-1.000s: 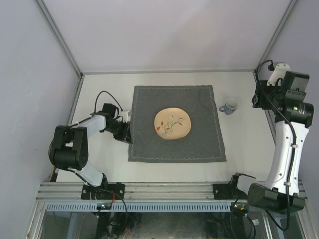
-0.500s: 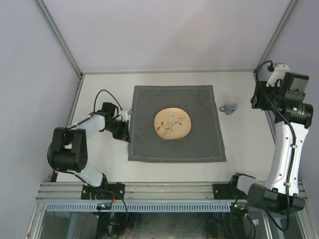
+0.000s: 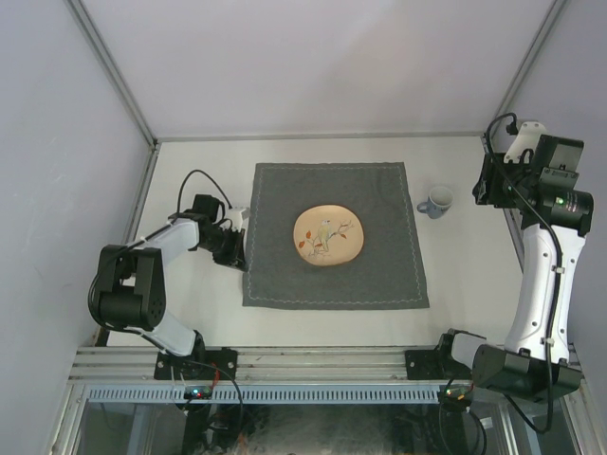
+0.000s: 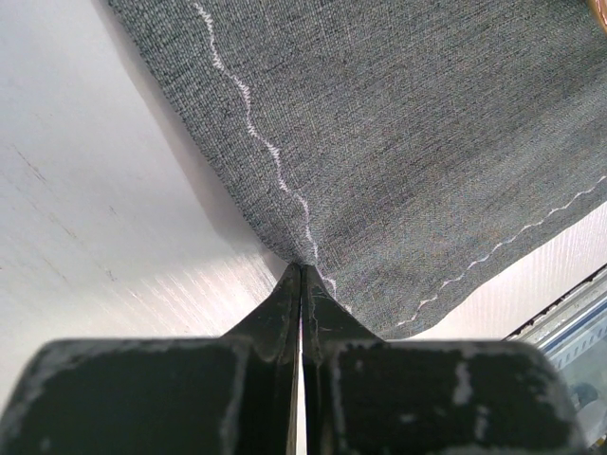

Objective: Set the dinner table for one person
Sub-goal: Adjust the napkin at the center of the board.

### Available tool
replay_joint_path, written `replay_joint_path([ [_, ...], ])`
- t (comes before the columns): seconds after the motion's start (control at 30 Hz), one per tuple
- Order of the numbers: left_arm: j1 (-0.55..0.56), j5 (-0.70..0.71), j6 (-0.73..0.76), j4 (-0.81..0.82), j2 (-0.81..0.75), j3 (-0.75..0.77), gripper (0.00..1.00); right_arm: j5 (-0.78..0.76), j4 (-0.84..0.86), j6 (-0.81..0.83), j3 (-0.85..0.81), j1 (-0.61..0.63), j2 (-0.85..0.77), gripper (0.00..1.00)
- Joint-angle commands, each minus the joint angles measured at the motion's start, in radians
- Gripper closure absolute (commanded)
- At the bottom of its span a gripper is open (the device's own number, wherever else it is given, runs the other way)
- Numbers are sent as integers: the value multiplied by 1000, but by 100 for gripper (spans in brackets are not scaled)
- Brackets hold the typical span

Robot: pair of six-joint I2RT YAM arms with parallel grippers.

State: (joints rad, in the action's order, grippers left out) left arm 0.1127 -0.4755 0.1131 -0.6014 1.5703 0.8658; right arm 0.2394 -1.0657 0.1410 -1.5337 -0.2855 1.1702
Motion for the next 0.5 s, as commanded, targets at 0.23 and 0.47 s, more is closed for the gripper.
replay_joint_path([
  [0.23,-30,5,56,0,-33,3,100,19,42,-19,-16,2,13,49],
  [0.47,-51,-2,51,-6,-22,13,82,23,46,-20,-7,7,26,49],
])
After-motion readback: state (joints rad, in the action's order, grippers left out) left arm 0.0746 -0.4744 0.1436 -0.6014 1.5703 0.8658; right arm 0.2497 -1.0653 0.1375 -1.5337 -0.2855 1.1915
